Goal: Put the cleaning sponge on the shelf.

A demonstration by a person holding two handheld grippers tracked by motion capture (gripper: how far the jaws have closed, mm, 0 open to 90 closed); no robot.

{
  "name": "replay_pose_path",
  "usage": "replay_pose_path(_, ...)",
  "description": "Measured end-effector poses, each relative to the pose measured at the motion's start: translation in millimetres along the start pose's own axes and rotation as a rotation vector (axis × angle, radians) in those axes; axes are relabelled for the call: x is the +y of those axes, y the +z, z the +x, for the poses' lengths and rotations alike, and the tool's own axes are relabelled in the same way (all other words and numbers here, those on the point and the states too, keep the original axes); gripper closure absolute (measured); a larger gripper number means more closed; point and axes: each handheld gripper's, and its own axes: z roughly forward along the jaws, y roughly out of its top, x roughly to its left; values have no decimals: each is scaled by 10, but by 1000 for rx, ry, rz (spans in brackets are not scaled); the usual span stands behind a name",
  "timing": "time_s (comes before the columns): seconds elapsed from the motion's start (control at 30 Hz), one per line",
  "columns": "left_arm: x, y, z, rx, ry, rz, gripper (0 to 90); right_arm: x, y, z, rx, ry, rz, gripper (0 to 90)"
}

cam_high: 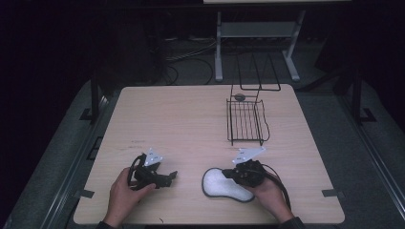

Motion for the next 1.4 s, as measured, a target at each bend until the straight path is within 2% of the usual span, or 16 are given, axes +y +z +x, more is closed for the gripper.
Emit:
replay_pose_path(0.17, 0, 0, 0, 0, 0, 0, 122, 129, 215, 32, 14, -37, 37, 900)
replay_pose_path(0.33, 0, 0, 0, 0, 0, 0, 122, 130, 311, 27, 5, -49, 73, 900)
replay_pose_path(0.43, 0, 0, 0, 0, 0, 0, 122, 119, 303, 2, 2, -37, 67, 900)
replay_pose_path(0.63, 0, 0, 0, 0, 0, 0, 122, 75, 238, -114, -45, -14, 68, 900)
replay_pose_path(0.7, 0, 0, 0, 0, 0, 0, 122, 42, 195, -195, -75, 3, 64, 900)
replay_pose_path(0.87, 0, 0, 0, 0, 0, 0, 122, -10, 124, -325, -111, 42, 59, 900)
replay_pose_path(1.1, 0, 0, 0, 0, 0, 0, 121, -70, 57, -431, -131, 75, 42, 897)
replay_pose_path(1.17, 0, 0, 0, 0, 0, 0, 122, -74, 45, -436, -132, 75, 40, 867)
replay_pose_path(1.23, 0, 0, 0, 0, 0, 0, 122, -83, 10, -432, -133, 92, 39, 790)
replay_pose_path(1.27, 0, 0, 0, 0, 0, 0, 122, -105, -40, -425, -145, 97, 34, 715)
replay_pose_path(1.4, 0, 0, 0, 0, 0, 0, 122, -167, -120, -419, -164, 124, 14, 609)
